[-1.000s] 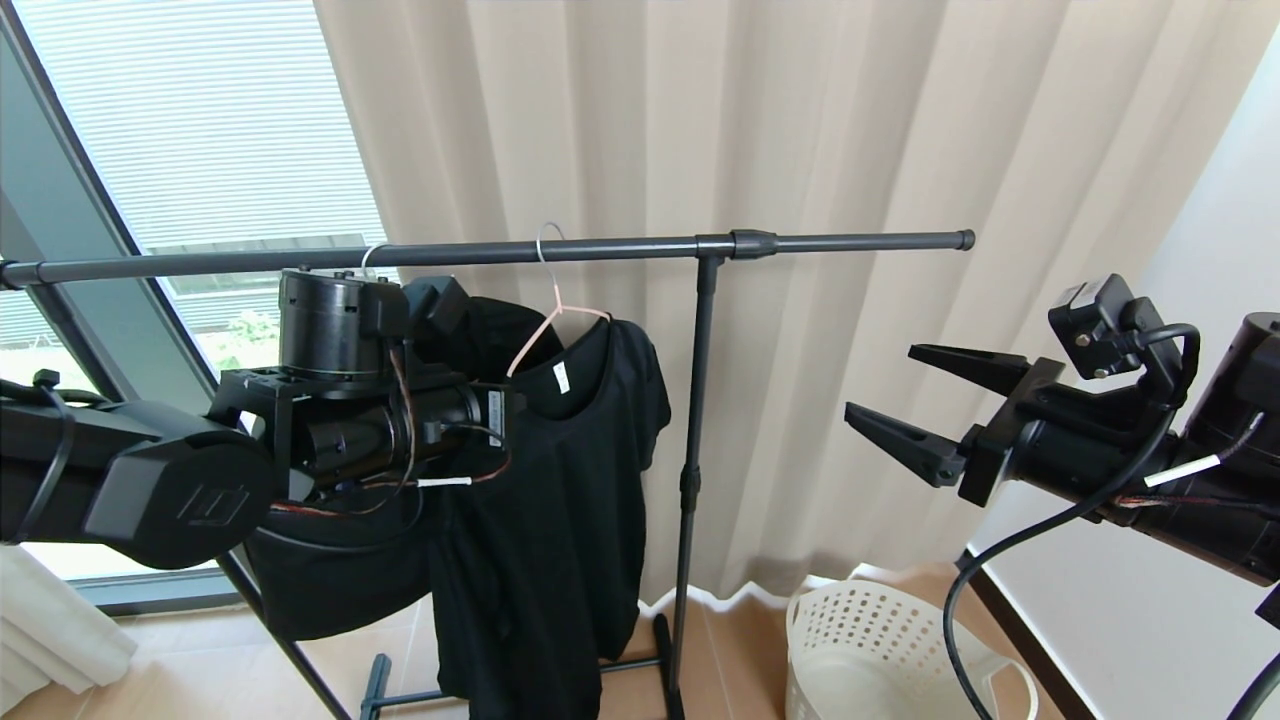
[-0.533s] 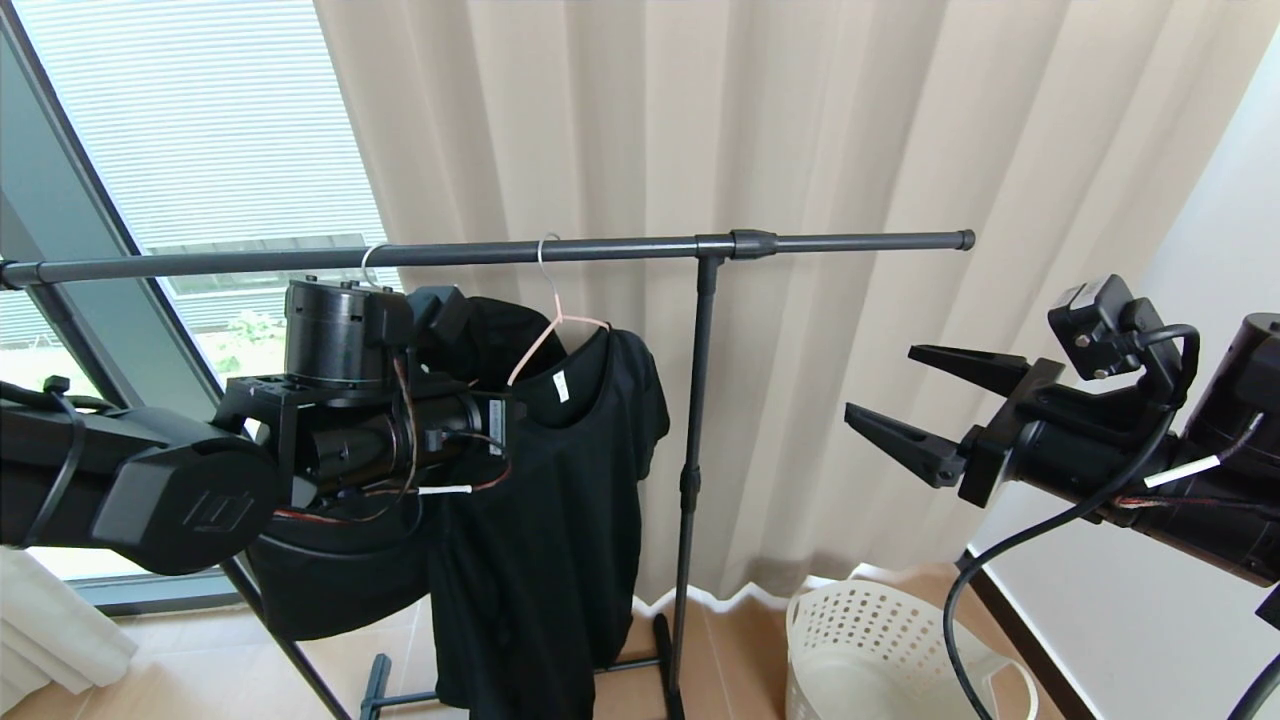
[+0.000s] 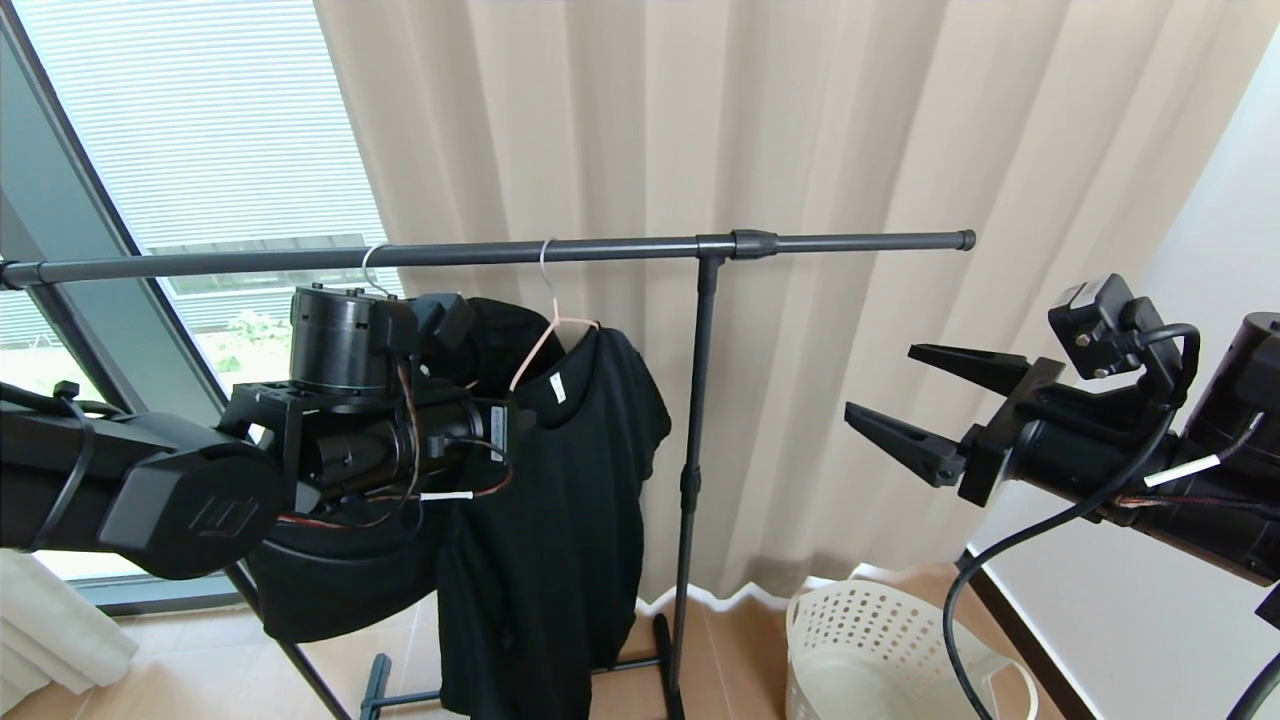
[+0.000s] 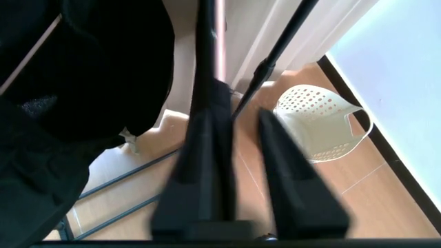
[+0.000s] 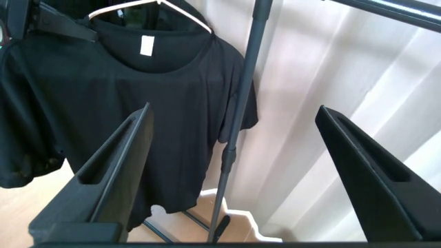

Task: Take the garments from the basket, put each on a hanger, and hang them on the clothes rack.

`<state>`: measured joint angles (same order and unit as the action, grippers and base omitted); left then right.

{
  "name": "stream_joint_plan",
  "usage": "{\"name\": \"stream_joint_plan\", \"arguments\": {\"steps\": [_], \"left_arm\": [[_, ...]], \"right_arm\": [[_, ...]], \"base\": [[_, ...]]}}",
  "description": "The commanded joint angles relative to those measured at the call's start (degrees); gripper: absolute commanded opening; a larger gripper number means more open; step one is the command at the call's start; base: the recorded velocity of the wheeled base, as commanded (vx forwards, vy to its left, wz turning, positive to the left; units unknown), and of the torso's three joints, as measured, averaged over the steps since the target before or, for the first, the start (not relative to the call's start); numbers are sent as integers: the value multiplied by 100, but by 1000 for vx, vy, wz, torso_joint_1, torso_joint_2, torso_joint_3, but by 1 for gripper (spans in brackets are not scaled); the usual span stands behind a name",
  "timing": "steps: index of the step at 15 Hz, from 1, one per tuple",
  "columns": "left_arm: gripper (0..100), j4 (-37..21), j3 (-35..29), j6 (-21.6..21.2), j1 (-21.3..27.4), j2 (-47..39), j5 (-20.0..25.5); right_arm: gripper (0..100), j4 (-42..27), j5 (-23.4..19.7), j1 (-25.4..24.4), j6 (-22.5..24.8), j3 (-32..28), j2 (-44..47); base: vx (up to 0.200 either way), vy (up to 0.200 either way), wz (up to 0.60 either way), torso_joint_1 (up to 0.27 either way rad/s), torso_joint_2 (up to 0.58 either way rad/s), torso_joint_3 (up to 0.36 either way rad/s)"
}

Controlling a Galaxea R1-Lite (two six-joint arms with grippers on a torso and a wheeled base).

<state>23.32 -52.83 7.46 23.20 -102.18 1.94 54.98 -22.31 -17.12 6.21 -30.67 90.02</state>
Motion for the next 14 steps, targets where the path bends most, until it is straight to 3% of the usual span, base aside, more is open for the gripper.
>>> {"name": "stream_joint_plan", "arguments": {"steps": [1, 10, 14], "left_arm": [[100, -3, 1, 1, 0, 5, 0], [100, -3, 36, 1, -8, 76, -124], [100, -29, 669, -17, -175, 831, -352]], "right_arm": [[100, -5, -2, -2, 4, 0, -2], [100, 4, -2, -2, 4, 17, 25], [100, -14, -10, -29, 4, 149, -283]], "base": [[0, 0, 0, 0, 0, 0], [0, 0, 0, 0, 0, 0], [0, 0, 0, 0, 0, 0]]}}
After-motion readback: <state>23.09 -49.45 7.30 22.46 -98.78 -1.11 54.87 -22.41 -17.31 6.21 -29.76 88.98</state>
